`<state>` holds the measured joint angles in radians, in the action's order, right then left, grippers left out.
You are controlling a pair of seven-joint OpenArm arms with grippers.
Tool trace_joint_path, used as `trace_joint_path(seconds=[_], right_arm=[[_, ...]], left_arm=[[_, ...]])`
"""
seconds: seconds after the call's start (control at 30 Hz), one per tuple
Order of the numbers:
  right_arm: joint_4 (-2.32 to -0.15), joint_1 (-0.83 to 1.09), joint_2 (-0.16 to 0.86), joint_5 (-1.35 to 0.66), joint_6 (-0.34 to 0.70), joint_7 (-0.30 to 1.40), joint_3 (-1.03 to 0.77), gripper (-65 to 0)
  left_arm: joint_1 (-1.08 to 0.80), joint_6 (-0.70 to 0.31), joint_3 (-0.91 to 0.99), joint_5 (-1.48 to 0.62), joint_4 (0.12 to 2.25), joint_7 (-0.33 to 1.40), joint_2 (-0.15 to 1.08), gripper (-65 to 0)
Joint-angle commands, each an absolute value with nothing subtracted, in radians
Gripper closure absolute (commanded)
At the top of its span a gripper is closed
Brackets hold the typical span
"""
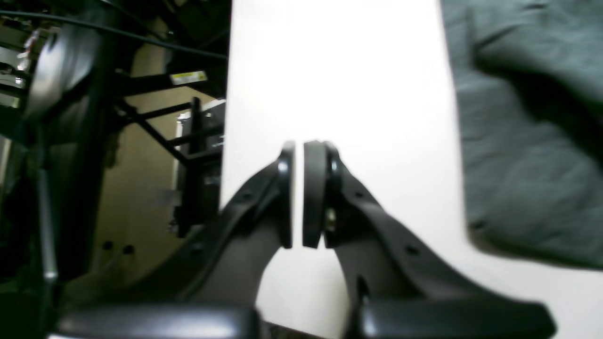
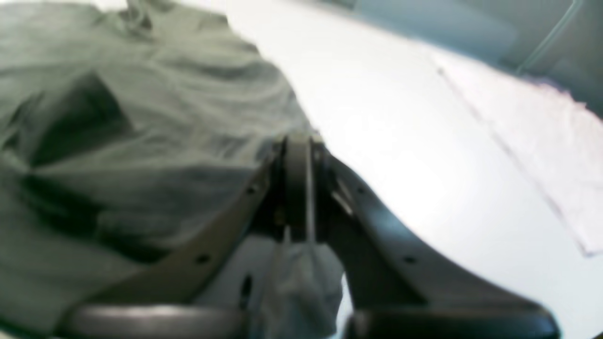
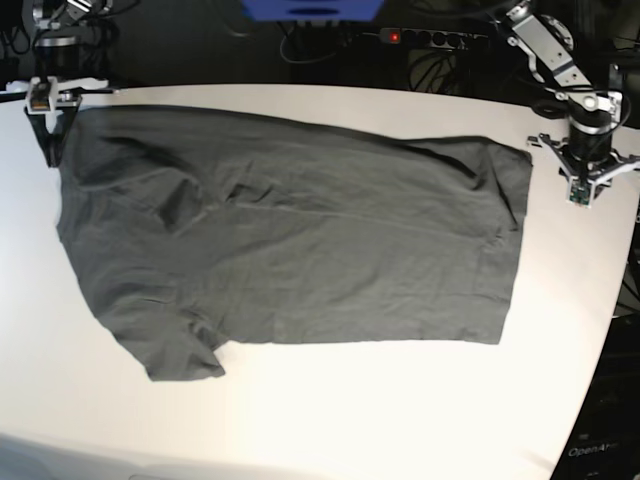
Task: Fold the T-shirt properly
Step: 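Release the shoulders and reach both grippers toward the shirt's hem corners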
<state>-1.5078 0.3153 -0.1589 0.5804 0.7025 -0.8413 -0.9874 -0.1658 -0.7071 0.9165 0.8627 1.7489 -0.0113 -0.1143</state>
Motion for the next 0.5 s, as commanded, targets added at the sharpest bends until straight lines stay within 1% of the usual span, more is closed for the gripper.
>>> trace_joint_path(seconds=[0.0,0.1,0.23,0.3,0.4,0.47], right_arm=[[-1.529,0.303,-0.154,0.550,0.698,-0.869,-0.987,-8.0],[-1.524,0.259,-0.157,0.456,0.698,-0.869,-0.990,-12.6],[-1.524,0.248,-0.157,0.318,0.698,-0.868,-0.989,-12.8],[-1.523,0.248,-0.157,0.278,0.698,-0.845,-0.989,-12.5],[-1.535,0.243,-0.157,0.213,0.698,-0.705,-0.986,-12.8],[-1.580,0.229,-0.157,0.173,0.698,-0.595,-0.990,-12.8]], left_arm=[[-0.159,-0.698,0.917,0.848,1.776,-0.030,-0.119,-3.3],[-0.151,-0.698,0.915,0.845,1.793,-0.030,-0.147,-3.5],[-0.125,-0.698,0.915,0.837,1.784,-0.027,-0.157,-3.3],[-0.120,-0.698,0.917,0.797,1.758,-0.005,-0.157,-3.3],[-0.108,-0.698,0.912,0.688,1.745,0.042,-0.145,-3.3],[-0.077,-0.698,0.917,0.633,1.748,0.076,-0.145,-3.3]])
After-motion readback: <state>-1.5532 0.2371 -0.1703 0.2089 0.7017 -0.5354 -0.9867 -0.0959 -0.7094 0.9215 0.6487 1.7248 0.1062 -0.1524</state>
